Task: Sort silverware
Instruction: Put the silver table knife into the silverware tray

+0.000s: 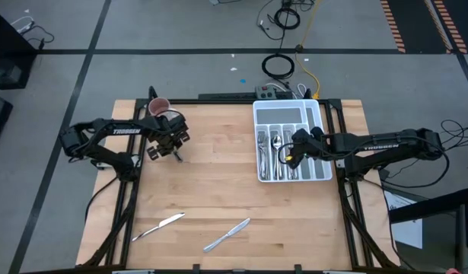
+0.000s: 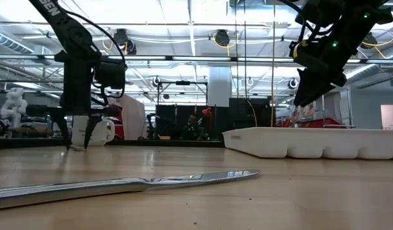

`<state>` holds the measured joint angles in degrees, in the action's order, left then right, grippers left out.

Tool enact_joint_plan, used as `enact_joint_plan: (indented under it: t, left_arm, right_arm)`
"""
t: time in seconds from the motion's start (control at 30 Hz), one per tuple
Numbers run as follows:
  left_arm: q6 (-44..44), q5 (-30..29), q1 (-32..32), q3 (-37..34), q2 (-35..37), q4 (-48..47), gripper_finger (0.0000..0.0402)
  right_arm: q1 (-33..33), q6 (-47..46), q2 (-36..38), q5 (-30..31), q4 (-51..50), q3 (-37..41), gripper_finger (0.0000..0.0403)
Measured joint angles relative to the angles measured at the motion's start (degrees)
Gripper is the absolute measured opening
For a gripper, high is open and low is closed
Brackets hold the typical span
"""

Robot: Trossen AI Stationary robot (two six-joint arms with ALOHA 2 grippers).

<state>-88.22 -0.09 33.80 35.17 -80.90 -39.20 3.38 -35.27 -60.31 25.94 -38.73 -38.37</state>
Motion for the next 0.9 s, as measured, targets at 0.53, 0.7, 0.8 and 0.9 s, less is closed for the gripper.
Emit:
enact_joint_plan:
  t: [0.53,0.7,0.8,0.9]
  left_arm:
    - [1.6,2.6,2.6,-0.4,-3.1,0.3,0.0114]
    - [4.5,2.0,2.6,-0.4,-3.1,-0.5,0.0034]
    - [5.9,1.1,2.6,-0.4,-3.1,1.4,0.0007]
    - [6.3,0.7,2.2,-0.3,-3.1,1.8,0.0003]
  right_arm:
    - [1.1,3.4,0.0,-0.3,0.9,0.0,0.0162]
    - [1.1,3.4,0.0,-0.4,0.8,0.0,0.0162]
    - [1.1,3.4,0.0,-0.4,0.8,0.0,0.0162]
    - [1.1,3.4,0.0,-0.5,0.8,0.0,0.0162]
